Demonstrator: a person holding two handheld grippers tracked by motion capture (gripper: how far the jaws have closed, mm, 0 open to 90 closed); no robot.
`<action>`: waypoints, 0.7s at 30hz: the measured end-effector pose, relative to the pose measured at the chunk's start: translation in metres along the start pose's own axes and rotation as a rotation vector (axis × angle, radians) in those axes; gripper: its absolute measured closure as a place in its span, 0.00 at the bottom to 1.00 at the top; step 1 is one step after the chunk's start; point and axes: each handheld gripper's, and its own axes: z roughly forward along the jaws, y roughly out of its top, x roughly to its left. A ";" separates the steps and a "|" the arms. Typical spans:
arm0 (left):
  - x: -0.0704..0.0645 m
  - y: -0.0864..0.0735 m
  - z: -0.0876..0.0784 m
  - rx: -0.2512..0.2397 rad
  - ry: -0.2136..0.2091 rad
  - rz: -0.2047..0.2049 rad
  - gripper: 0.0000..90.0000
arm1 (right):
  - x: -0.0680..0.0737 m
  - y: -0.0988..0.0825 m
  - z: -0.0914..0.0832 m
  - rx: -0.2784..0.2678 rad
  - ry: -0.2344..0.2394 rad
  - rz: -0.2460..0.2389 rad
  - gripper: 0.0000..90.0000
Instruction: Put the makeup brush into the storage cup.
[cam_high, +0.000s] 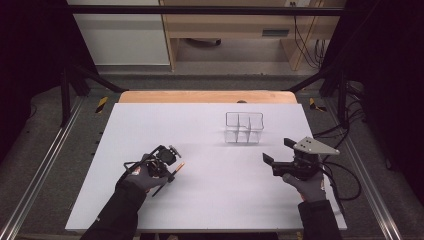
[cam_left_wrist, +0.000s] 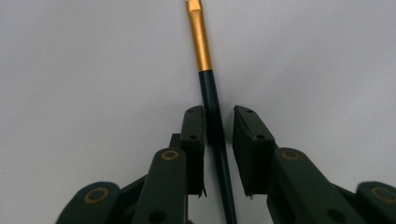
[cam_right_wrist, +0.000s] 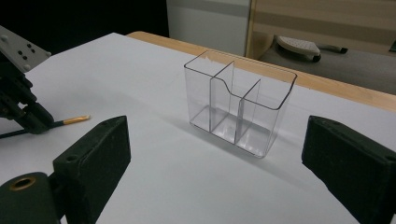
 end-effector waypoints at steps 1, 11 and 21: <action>-0.001 0.000 0.000 0.004 0.003 0.001 0.83 | 0.000 0.000 0.000 0.001 -0.001 0.000 0.09; -0.006 0.004 0.001 0.037 0.023 -0.004 0.91 | 0.000 0.000 0.001 0.003 0.000 -0.003 0.09; -0.004 0.003 0.000 0.029 0.008 0.006 0.91 | 0.000 0.000 0.000 0.003 0.001 -0.001 0.09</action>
